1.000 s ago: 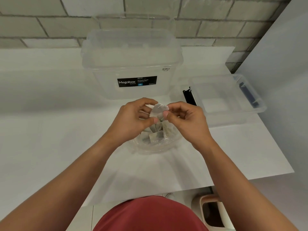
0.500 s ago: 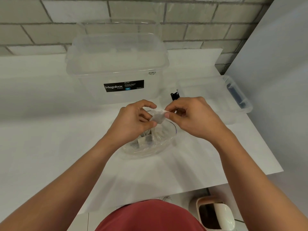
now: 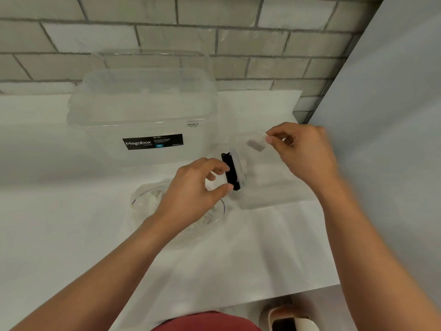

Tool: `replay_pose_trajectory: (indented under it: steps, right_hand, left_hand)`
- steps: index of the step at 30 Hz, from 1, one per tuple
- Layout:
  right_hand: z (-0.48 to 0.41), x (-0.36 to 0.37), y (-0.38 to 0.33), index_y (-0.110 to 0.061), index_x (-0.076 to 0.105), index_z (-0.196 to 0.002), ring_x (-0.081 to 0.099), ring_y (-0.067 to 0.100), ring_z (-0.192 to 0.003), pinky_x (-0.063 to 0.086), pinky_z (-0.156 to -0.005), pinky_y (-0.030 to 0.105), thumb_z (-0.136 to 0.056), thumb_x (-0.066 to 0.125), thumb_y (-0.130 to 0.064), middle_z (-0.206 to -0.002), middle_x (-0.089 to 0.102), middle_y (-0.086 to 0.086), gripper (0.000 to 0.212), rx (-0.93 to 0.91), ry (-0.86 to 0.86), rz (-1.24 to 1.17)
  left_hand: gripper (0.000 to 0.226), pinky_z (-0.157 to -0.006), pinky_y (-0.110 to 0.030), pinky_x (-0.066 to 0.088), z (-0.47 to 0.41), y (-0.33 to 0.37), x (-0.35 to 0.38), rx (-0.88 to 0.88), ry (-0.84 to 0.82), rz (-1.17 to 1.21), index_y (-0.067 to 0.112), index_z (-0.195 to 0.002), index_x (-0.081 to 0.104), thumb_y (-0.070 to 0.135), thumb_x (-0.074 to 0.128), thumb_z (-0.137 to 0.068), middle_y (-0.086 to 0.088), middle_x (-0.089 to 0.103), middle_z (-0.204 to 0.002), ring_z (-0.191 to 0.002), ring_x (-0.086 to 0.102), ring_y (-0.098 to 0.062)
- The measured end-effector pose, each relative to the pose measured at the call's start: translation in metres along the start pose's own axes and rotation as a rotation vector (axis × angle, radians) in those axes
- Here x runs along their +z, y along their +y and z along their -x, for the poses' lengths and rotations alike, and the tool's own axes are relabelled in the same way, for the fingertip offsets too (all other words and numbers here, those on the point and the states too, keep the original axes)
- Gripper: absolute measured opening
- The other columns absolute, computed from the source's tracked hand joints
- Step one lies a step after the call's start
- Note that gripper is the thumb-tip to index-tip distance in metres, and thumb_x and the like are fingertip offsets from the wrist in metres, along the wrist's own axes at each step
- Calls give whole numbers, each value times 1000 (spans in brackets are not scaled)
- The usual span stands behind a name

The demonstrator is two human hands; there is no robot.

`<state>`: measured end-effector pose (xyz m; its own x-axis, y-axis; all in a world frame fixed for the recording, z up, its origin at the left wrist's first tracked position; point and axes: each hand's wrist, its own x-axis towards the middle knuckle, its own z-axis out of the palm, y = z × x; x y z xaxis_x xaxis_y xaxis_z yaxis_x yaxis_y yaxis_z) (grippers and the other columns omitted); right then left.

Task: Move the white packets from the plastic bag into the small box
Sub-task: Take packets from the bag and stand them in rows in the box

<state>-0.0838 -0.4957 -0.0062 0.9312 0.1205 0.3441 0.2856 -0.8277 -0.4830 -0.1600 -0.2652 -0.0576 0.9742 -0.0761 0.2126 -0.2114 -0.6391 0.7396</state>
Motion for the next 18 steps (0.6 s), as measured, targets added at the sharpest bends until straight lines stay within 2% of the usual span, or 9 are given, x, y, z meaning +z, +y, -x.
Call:
replay_pose_trajectory:
  steps: [2, 4, 8, 10, 12, 18]
  right_hand:
    - [-10, 8, 18, -29, 77, -98, 64, 7, -72, 57, -77, 34, -93, 68, -31, -88, 75, -13, 10, -1, -24, 76]
    - [-16, 19, 32, -30, 77, -97, 68, 15, -83, 58, -77, 39, -92, 67, -31, -91, 76, -11, 11, -1, -101, 124]
    - [-23, 49, 45, -32, 78, -94, 65, 21, -96, 57, -83, 41, -91, 67, -30, -95, 75, -8, 11, 6, -416, 161]
    - [-27, 66, 46, -34, 78, -90, 66, 18, -94, 58, -84, 41, -86, 72, -31, -95, 74, -10, 8, 18, -609, 168]
    - [-31, 81, 44, -35, 79, -89, 67, 17, -91, 59, -82, 40, -83, 75, -31, -95, 74, -11, 8, 24, -711, 180]
    - [-38, 102, 41, -32, 77, -97, 67, 23, -91, 52, -69, 30, -89, 67, -27, -102, 71, -4, 14, 42, -594, 262]
  left_hand:
    - [23, -75, -27, 54, -1, 6, 15, 88, -24, -91, 34, -106, 71, 42, 74, -85, 19, 65, -104, -93, 59, 0]
    - [26, -75, -31, 55, -1, 11, 30, 158, -46, -172, 34, -111, 71, 46, 69, -88, 20, 64, -109, -100, 58, -2]
    - [21, -70, -31, 56, -2, 11, 49, 236, -37, -290, 30, -106, 74, 42, 70, -89, 17, 66, -110, -101, 63, -8]
    - [14, -65, -31, 57, -4, 9, 53, 263, -9, -316, 27, -100, 76, 33, 75, -87, 14, 67, -105, -93, 66, -11]
    - [12, -62, -31, 57, -5, 7, 54, 274, 15, -325, 25, -96, 76, 29, 77, -85, 13, 68, -101, -89, 66, -11]
    - [10, -64, -30, 57, -4, 6, 55, 267, 9, -318, 25, -96, 76, 30, 75, -87, 13, 67, -101, -89, 65, -10]
